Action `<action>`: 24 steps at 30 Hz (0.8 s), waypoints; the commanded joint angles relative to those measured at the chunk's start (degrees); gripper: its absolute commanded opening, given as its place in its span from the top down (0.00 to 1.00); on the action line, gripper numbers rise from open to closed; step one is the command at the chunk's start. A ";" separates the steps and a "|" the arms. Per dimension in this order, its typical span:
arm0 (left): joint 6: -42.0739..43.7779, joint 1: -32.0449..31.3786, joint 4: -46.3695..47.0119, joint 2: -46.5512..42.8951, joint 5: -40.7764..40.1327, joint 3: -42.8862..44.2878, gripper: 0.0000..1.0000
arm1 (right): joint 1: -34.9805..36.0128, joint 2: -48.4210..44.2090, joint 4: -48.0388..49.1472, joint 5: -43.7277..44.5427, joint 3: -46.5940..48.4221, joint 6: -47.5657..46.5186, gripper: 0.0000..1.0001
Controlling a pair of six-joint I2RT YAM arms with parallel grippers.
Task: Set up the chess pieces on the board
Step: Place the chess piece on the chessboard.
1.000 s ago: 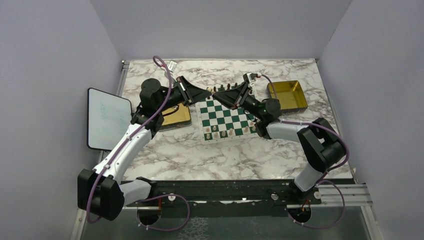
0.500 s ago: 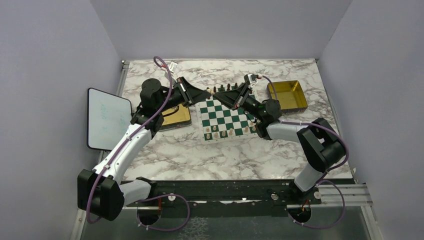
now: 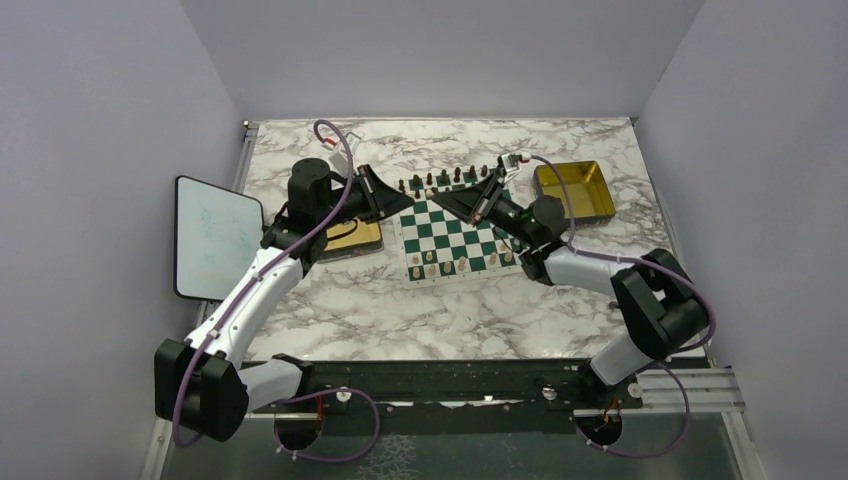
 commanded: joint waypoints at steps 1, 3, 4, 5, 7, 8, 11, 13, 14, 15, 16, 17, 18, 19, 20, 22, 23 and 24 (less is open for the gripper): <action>11.73 -0.14 -9.40 -0.97 -6.34 3.05 1.00 | -0.85 -7.89 -22.00 1.80 0.46 -16.89 0.99; 15.88 -0.14 -12.49 -1.05 -8.55 3.38 1.00 | -0.83 -12.03 -37.11 4.81 3.06 -27.10 0.99; 18.13 -0.14 -13.68 -1.12 -9.77 3.34 1.00 | -0.87 -13.37 -44.35 6.44 4.61 -31.83 0.99; 20.21 -0.14 -14.63 -1.29 -11.03 3.18 1.00 | -0.88 -14.36 -50.45 7.89 6.06 -36.83 0.99; 24.09 -0.14 -16.47 -1.43 -13.42 2.63 1.00 | -0.85 -15.40 -63.59 11.22 9.80 -45.43 0.99; 25.70 -0.14 -16.96 -1.54 -14.15 2.13 1.00 | -0.88 -15.38 -69.30 12.93 11.66 -49.08 0.99; 30.06 -0.14 -17.45 -1.76 -14.83 0.61 1.00 | -0.87 -13.78 -84.43 17.38 16.80 -57.09 0.99; 31.95 -0.14 -17.47 -1.95 -14.90 -0.45 1.00 | -0.88 -12.16 -91.99 20.73 19.98 -60.61 0.99; 32.66 -0.14 -17.45 -1.95 -15.01 -0.96 1.00 | -0.88 -11.45 -94.85 22.32 21.34 -61.91 0.99; 33.43 -0.14 -17.46 -1.94 -14.97 -1.43 1.00 | -0.88 -10.89 -96.93 23.85 22.21 -63.19 0.99; 34.08 -0.14 -17.47 -2.01 -14.79 -1.86 1.00 | -0.88 -10.28 -98.65 25.42 22.81 -64.22 0.99; 34.71 -0.14 -17.42 -2.15 -14.55 -2.30 1.00 | -0.88 -9.65 -100.11 26.79 23.39 -65.28 0.99; 35.21 -0.14 -17.27 -2.33 -14.24 -2.90 1.00 | -0.88 -8.96 -101.41 28.02 24.03 -66.13 0.99; 35.70 -0.14 -17.21 -2.52 -14.08 -3.38 1.00 | -0.83 -7.98 -102.53 28.98 24.68 -67.02 0.99; 36.22 -0.14 -17.13 -2.71 -14.05 -3.82 1.00 | -0.87 -6.93 -103.45 30.05 25.38 -67.81 0.99; 37.13 -0.14 -17.03 -3.14 -14.05 -4.42 1.00 | -0.95 -4.14 -105.37 30.56 26.57 -68.81 0.99; 37.51 -0.14 -17.09 -3.20 -14.05 -4.61 1.00 | -1.03 -2.84 -105.97 30.46 27.05 -69.09 0.99; 37.75 -0.14 -17.07 -3.30 -14.04 -4.77 1.00 | -1.05 -1.53 -106.29 30.45 27.44 -69.13 0.99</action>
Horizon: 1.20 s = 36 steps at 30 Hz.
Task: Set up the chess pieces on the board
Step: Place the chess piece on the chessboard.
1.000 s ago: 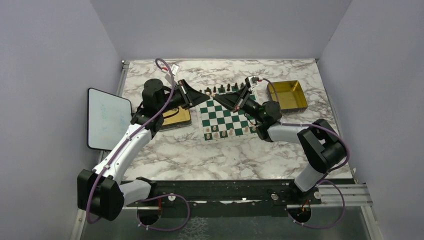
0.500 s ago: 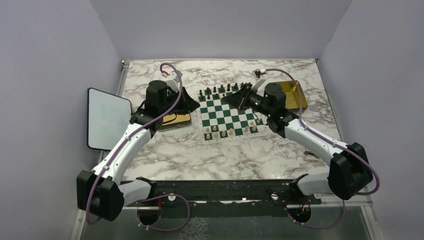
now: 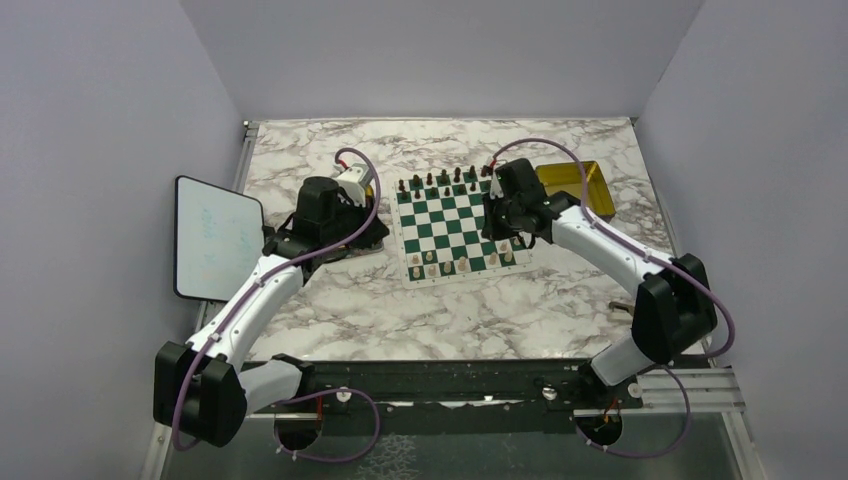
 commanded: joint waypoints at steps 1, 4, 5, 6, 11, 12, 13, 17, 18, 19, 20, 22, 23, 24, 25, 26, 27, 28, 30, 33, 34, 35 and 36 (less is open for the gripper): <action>4.01 -0.14 0.39 -2.26 -0.76 -1.12 1.00 | -0.40 5.12 -8.14 4.27 3.07 -4.58 0.99; 4.49 -0.14 0.53 -2.60 -0.62 -1.46 1.00 | -0.64 7.78 -7.89 3.60 3.63 -4.22 0.99; 4.69 -0.14 0.40 -2.84 -0.74 -1.42 1.00 | -0.69 8.64 -7.99 3.48 4.02 -4.14 0.99; 4.91 -0.14 0.31 -3.03 -0.88 -1.38 1.00 | -0.77 9.33 -8.00 3.42 4.33 -4.19 0.99; 5.26 -0.14 0.17 -4.15 -1.24 -1.71 1.00 | -1.59 12.31 -8.19 3.97 6.03 -4.55 0.99; 5.26 -0.14 0.17 -4.23 -1.30 -1.72 1.00 | -1.68 12.61 -7.92 3.91 6.16 -4.63 0.99; 5.26 -0.14 0.17 -4.31 -1.39 -1.73 1.00 | -1.65 12.95 -7.77 3.67 6.32 -4.68 0.99; 5.26 -0.14 0.20 -4.44 -1.35 -1.70 1.00 | -1.80 13.99 -7.59 4.04 6.95 -4.77 0.99; 5.26 -0.14 0.18 -4.44 -1.37 -1.79 1.00 | -2.01 14.16 -7.57 4.05 7.03 -4.81 0.99; 5.26 -0.14 0.21 -4.48 -1.42 -1.78 1.00 | -2.17 14.38 -7.50 4.13 7.10 -4.94 0.99; 5.26 -0.14 0.18 -4.44 -1.44 -1.79 1.00 | -2.36 14.63 -7.47 4.17 7.21 -5.05 0.99; 5.17 -0.14 0.18 -4.46 -1.36 -1.81 1.00 | -2.84 15.33 -7.74 4.03 7.67 -5.33 0.98; 5.17 -0.14 0.22 -4.50 -1.44 -1.75 1.00 | -3.02 15.75 -7.87 3.94 7.94 -5.46 0.98; 5.17 -0.14 0.23 -4.40 -1.44 -1.73 1.00 | -3.07 16.04 -7.90 3.78 8.16 -5.49 0.99; 5.17 -0.14 0.26 -4.40 -1.45 -1.73 1.00 | -3.10 16.25 -7.88 3.86 8.27 -5.44 0.98; 5.25 -0.14 0.31 -4.43 -1.46 -1.73 1.00 | -3.14 16.35 -7.68 3.88 8.37 -5.43 0.98; 5.20 -0.14 0.22 -4.36 -1.45 -1.73 1.00 | -3.14 16.51 -7.27 3.95 8.45 -5.43 0.98; 5.17 -0.14 0.26 -4.31 -1.46 -1.77 1.00 | -3.18 16.68 -7.17 3.97 8.59 -5.43 0.98; 5.17 -0.14 0.31 -4.23 -1.40 -1.76 1.00 | -3.15 17.26 -7.21 3.85 8.91 -5.42 0.98; 5.17 -0.14 0.26 -4.10 -1.37 -1.70 1.00 | -3.12 18.01 -7.49 3.96 9.21 -5.43 0.98; 5.17 -0.14 0.27 -4.12 -1.35 -1.70 1.00 | -3.17 18.09 -7.41 3.91 9.17 -5.43 0.97; 5.17 -0.14 0.29 -4.08 -1.37 -1.72 1.00 | -3.18 18.15 -7.25 3.67 9.09 -5.43 0.97; 5.17 -0.14 0.26 -4.08 -1.36 -1.70 1.00 | -3.17 18.18 -7.17 3.44 9.04 -5.43 0.97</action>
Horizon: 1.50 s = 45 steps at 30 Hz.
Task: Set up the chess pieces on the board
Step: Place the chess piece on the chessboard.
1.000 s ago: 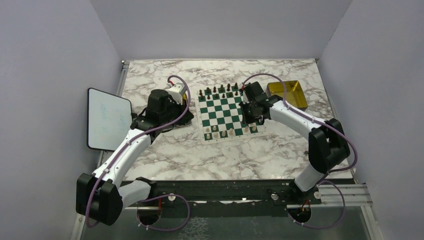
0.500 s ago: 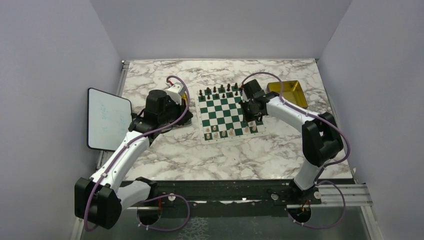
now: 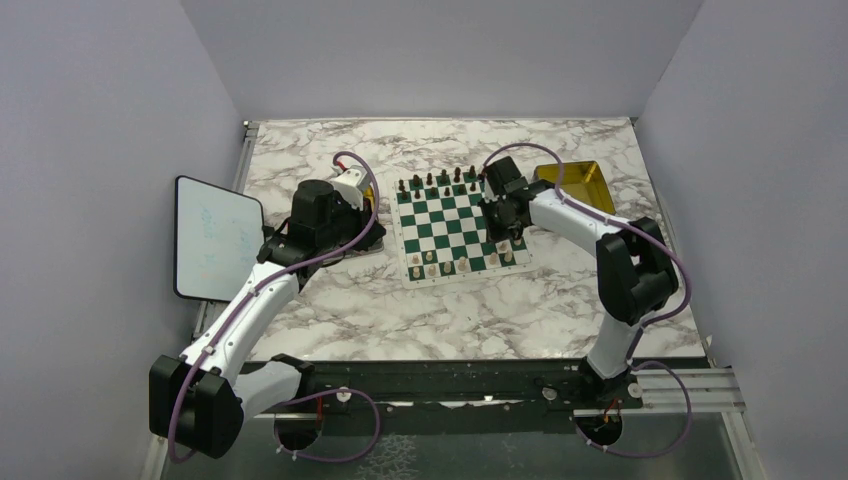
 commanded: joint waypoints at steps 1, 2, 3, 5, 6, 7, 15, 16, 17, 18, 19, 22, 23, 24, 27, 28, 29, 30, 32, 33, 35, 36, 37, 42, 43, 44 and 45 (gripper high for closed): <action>0.70 -0.14 0.77 -0.74 -1.01 -0.32 1.00 | -0.17 1.40 -0.32 0.43 1.45 -0.73 0.97; 0.63 -0.14 0.76 -0.79 -0.98 -0.34 1.00 | -0.21 1.63 -0.36 0.28 1.60 -0.73 0.96; 0.63 -0.14 0.76 -0.87 -1.00 -0.35 1.00 | -0.22 1.86 -0.50 0.16 1.81 -0.81 0.96; 0.62 -0.14 0.76 -0.86 -1.01 -0.35 1.00 | -0.17 2.34 -0.99 0.06 2.28 -1.06 0.96; 0.62 -0.14 0.81 -0.88 -0.98 -0.32 1.00 | -0.18 2.44 -1.06 -0.07 2.33 -1.08 0.96; 0.62 -0.14 0.77 -0.95 -0.98 -0.35 1.00 | -0.17 2.59 -1.23 -0.08 2.33 -1.15 0.96; 0.62 -0.14 0.78 -1.05 -0.98 -0.44 1.00 | -0.19 3.61 -2.94 -0.07 3.03 -1.26 0.94; 0.64 -0.14 0.77 -1.08 -1.00 -0.44 1.00 | -0.18 3.61 -2.89 -0.11 3.04 -1.26 0.94; 0.69 -0.14 0.76 -1.17 -0.98 -0.44 1.00 | -0.17 3.61 -2.81 -0.12 2.97 -1.26 0.94; 0.71 -0.14 0.76 -1.19 -0.98 -0.43 1.00 | -0.21 3.66 -2.81 -0.12 2.95 -1.26 0.93; 0.71 -0.14 0.76 -1.24 -1.00 -0.50 1.00 | -0.15 3.72 -2.83 -0.12 2.95 -1.26 0.93; 0.71 -0.14 0.77 -1.10 -1.02 -0.51 1.00 | -0.19 4.02 -2.83 -1.47 3.03 -1.26 0.93; 0.70 -0.14 0.77 -1.12 -0.98 -0.48 1.00 | -0.17 4.17 -2.86 -1.72 3.03 -1.30 0.93; 0.71 -0.14 0.81 -1.11 -0.98 -0.51 1.00 | -0.16 4.29 -2.96 -1.85 3.11 -1.31 0.93; 0.71 -0.14 0.76 -1.10 -1.03 -0.51 1.00 | -0.18 4.40 -3.09 -2.23 3.21 -1.35 0.92; 0.71 -0.14 0.76 -1.09 -1.06 -0.48 1.00 | -0.17 4.45 -3.13 -2.43 3.19 -1.41 0.92; 0.71 -0.14 0.79 -1.14 -1.00 -0.51 1.00 | -0.17 4.46 -3.15 -2.67 3.21 -1.48 0.92; 0.71 -0.14 0.77 -1.11 -0.99 -0.52 1.00 | -0.20 4.63 -3.27 -2.87 3.21 -1.58 0.92; 0.71 -0.14 0.77 -1.05 -1.01 -0.44 1.00 | -0.16 4.83 -3.84 -2.93 3.55 -1.76 0.92; 0.71 -0.14 0.76 -1.13 -0.98 -0.44 1.00 | -0.18 4.84 -3.86 -3.00 3.50 -1.83 0.91; 0.71 -0.14 0.76 -1.19 -1.02 -0.52 1.00 | -0.17 4.84 -3.93 -3.19 3.39 -1.94 0.91; 0.71 -0.14 0.76 -1.22 -1.03 -0.47 1.00 | -0.17 4.92 -4.03 -3.12 3.35 -1.96 0.91; 0.73 -0.14 0.81 -1.19 -1.07 -0.45 1.00 | -0.14 5.01 -4.19 -3.11 3.38 -1.96 0.91; 0.80 -0.14 0.78 -1.26 -1.07 -0.52 1.00 | -0.16 4.99 -3.75 -3.57 3.12 -1.84 0.85; 0.80 -0.14 0.77 -1.20 -1.09 -0.52 1.00 | -0.18 5.08 -3.67 -3.48 3.12 -1.79 0.83; 0.80 -0.14 0.76 -1.25 -1.15 -0.53 1.00 | -0.17 5.10 -3.54 -3.46 3.12 -1.71 0.81; 0.80 -0.14 0.78 -1.34 -1.15 -0.53 1.00 | -0.18 4.96 -3.49 -3.42 3.12 -1.64 0.80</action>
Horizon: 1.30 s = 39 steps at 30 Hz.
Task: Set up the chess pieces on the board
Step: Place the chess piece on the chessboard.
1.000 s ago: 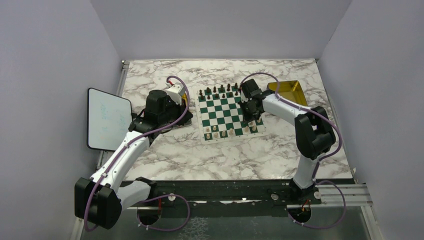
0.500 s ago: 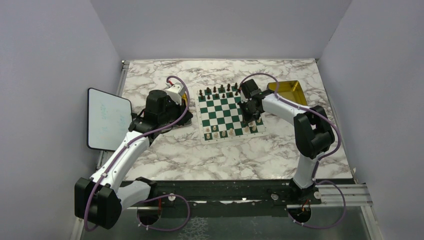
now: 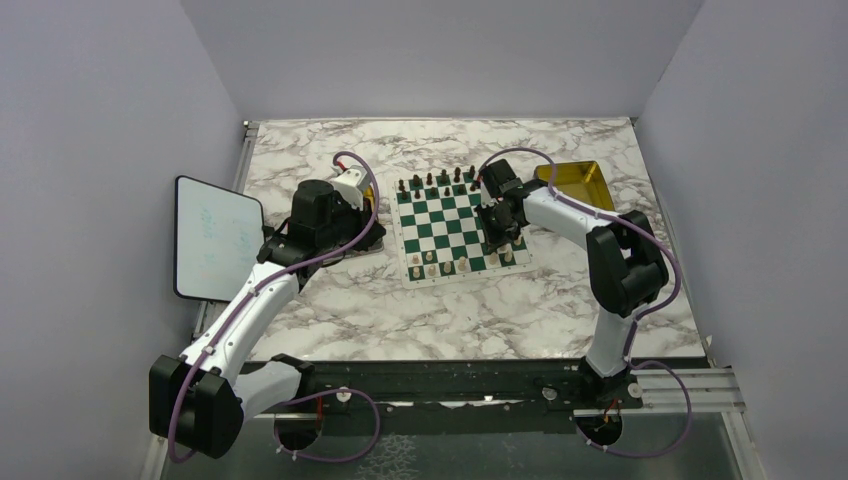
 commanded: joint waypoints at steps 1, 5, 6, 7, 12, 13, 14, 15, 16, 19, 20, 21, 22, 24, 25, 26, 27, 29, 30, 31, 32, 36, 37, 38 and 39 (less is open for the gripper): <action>0.78 -0.14 0.79 -1.38 -1.13 -0.48 1.00 | -0.13 1.10 -0.54 -0.86 1.36 -0.10 0.79; 0.78 -0.14 0.78 -1.68 -1.32 -0.68 1.00 | -0.15 1.30 -0.57 -0.53 1.63 0.09 0.74; 0.78 -0.14 0.72 -1.67 -1.35 -0.70 1.00 | -0.19 1.47 -0.73 -0.53 1.76 0.09 0.73; 0.78 -0.14 0.75 -1.62 -1.36 -0.70 1.00 | -0.16 1.51 -0.77 -0.46 1.79 0.09 0.71; 0.71 -0.14 0.83 -1.71 -1.32 -0.70 1.00 | -0.16 1.17 -0.75 -0.53 2.08 0.27 0.67; 0.69 -0.14 0.82 -1.73 -1.31 -0.69 1.00 | -0.14 1.25 -0.90 -0.45 2.32 0.31 0.66; 0.76 -0.14 0.81 -1.72 -1.34 -0.59 1.00 | -0.20 1.14 -0.82 -0.33 2.44 0.46 0.66; 0.78 -0.14 0.73 -1.70 -1.27 -0.56 1.00 | -0.21 1.03 -0.80 -0.16 2.61 0.63 0.65; 0.78 -0.14 0.70 -1.76 -1.30 -0.64 1.00 | -0.18 0.88 -0.91 0.02 2.85 0.81 0.65; 0.57 -0.14 0.79 -1.83 -1.31 -0.75 1.00 | -0.18 0.05 -1.22 1.27 3.81 1.43 0.63; 0.46 -0.14 0.79 -1.75 -1.36 -0.78 1.00 | -0.18 -0.23 -1.28 1.63 4.29 1.60 0.62; 0.23 -0.14 0.91 -1.73 -1.27 -0.81 1.00 | -0.20 -0.50 -1.52 1.72 4.71 1.73 0.61; -0.06 -0.14 1.07 -1.64 -1.12 -0.87 1.00 | -0.14 -0.88 -1.80 1.69 5.11 1.88 0.60; -0.89 -0.14 1.56 -1.38 -0.13 -1.02 1.00 | -0.18 -2.03 -2.22 1.70 5.79 2.04 0.59; -1.48 -0.14 2.03 -1.30 0.68 -1.24 1.00 | -0.20 -2.74 -2.34 2.93 6.09 2.17 0.58; -2.19 -0.14 2.52 -1.26 1.64 -1.25 1.00 | -0.15 -3.56 -2.48 3.48 6.43 2.16 0.57; -2.78 -0.14 2.87 -1.09 2.65 -1.25 1.00 | -0.20 -4.30 -2.54 3.63 6.75 1.89 0.57; -3.57 -0.14 3.30 -0.88 3.78 -1.19 1.00 | -0.13 -5.72 -1.99 4.34 6.73 1.74 0.57; -3.57 -0.14 3.33 -0.85 3.90 -1.15 1.00 | -0.21 -6.25 -1.66 4.82 6.41 1.90 0.57; -3.53 -0.14 3.33 -0.95 3.69 -1.04 1.00 | -0.14 -6.62 -1.31 4.97 5.99 2.13 0.57; -3.41 -0.14 3.19 -0.98 3.42 -0.91 1.00 | -0.18 -6.87 -1.31 5.08 5.62 2.30 0.57; -2.76 -0.14 2.38 -2.03 2.91 -0.59 1.00 | -0.19 -7.52 0.20 5.26 2.96 2.72 0.57; -2.41 -0.14 2.37 -2.38 2.46 -0.80 1.00 | -0.21 -7.34 0.48 5.13 2.71 2.73 0.58; -2.13 -0.14 2.29 -2.71 1.96 -0.95 1.00 | -0.16 -7.01 0.51 4.76 2.55 2.67 0.58; -1.86 -0.14 2.26 -2.96 1.50 -1.12 1.00 | -0.20 -6.63 0.63 4.41 2.35 2.58 0.59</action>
